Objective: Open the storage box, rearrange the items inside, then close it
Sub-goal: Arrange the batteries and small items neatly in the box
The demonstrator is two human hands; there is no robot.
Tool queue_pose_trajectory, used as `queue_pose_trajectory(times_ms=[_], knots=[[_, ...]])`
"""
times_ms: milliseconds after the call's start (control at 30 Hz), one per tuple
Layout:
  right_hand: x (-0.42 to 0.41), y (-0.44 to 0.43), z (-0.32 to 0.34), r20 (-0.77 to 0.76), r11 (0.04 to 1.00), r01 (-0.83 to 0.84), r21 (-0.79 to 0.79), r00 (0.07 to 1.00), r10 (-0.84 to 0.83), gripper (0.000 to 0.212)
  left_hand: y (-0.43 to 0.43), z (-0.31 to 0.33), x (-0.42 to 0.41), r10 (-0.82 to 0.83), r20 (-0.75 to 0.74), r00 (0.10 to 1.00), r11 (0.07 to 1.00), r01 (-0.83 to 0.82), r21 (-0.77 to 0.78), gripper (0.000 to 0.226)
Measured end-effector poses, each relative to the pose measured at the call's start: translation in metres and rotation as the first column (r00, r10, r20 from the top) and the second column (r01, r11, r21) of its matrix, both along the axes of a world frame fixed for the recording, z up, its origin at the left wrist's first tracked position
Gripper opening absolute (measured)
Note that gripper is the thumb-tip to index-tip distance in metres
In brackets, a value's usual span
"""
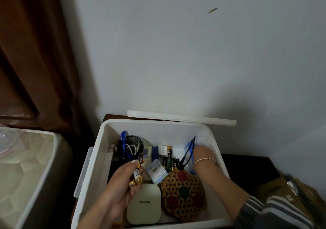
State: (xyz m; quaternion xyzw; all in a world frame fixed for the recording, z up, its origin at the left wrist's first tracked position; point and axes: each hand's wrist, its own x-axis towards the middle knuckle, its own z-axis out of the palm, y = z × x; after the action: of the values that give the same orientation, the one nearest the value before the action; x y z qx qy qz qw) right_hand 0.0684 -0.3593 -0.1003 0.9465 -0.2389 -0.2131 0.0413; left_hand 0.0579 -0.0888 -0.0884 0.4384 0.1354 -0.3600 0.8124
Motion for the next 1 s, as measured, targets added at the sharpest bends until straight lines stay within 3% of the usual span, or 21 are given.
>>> queue_pose_trajectory(times_ms=[67,167,267,300,367,433,500,633,800,933,1000], knots=[[-0.009,-0.001,0.015,0.009,1.0,0.027,0.007,1.0,-0.027,0.03,-0.001,0.0,0.0,0.003,0.003,1.0,1.0,-0.003,0.009,0.028],[-0.017,0.006,0.039,0.181,0.996,0.09,-0.025,0.98,-0.084,0.029,-0.001,0.0,0.0,0.004,0.005,1.0,1.0,-0.004,0.004,0.03],[-0.003,0.021,0.053,0.389,0.993,-0.073,-0.091,0.916,0.102,0.022,-0.001,0.001,0.0,0.0,0.007,1.0,1.0,0.0,-0.007,0.029],[0.002,0.027,0.053,0.366,0.965,-0.233,-0.12,0.893,0.261,0.021,-0.001,0.001,0.0,0.002,0.001,1.0,1.0,-0.002,-0.004,0.028],[0.007,0.038,0.047,0.12,0.83,-0.538,-0.149,0.823,0.556,0.022,-0.001,0.001,0.0,0.003,-0.006,1.0,1.0,-0.003,0.005,0.027],[0.004,0.037,0.038,-0.222,0.722,-0.666,-0.188,0.745,0.629,0.022,0.0,0.001,-0.001,-0.003,-0.005,1.0,1.0,0.003,0.014,0.027],[-0.001,0.027,0.034,-0.383,0.671,-0.715,-0.198,0.686,0.618,0.017,0.002,-0.001,0.0,-0.005,-0.004,1.0,1.0,0.005,0.02,0.028],[-0.012,0.003,0.033,-0.46,0.619,-0.77,-0.153,0.61,0.645,0.032,0.002,-0.005,0.001,-0.004,-0.012,1.0,1.0,0.005,0.017,0.029],[-0.012,-0.014,0.022,-0.353,0.678,-0.721,-0.144,0.678,0.645,0.025,0.001,-0.007,0.003,-0.002,-0.015,1.0,1.0,0.002,0.018,0.029],[-0.002,-0.008,0.01,-0.282,0.602,-0.765,-0.226,0.644,0.712,0.019,0.001,-0.005,0.001,0.012,-0.011,1.0,0.999,-0.012,0.05,0.028],[0.001,-0.005,0.003,-0.343,0.602,-0.766,-0.225,0.641,0.686,0.026,0.002,-0.004,0.0,0.014,-0.009,1.0,0.998,-0.013,0.059,0.027]])
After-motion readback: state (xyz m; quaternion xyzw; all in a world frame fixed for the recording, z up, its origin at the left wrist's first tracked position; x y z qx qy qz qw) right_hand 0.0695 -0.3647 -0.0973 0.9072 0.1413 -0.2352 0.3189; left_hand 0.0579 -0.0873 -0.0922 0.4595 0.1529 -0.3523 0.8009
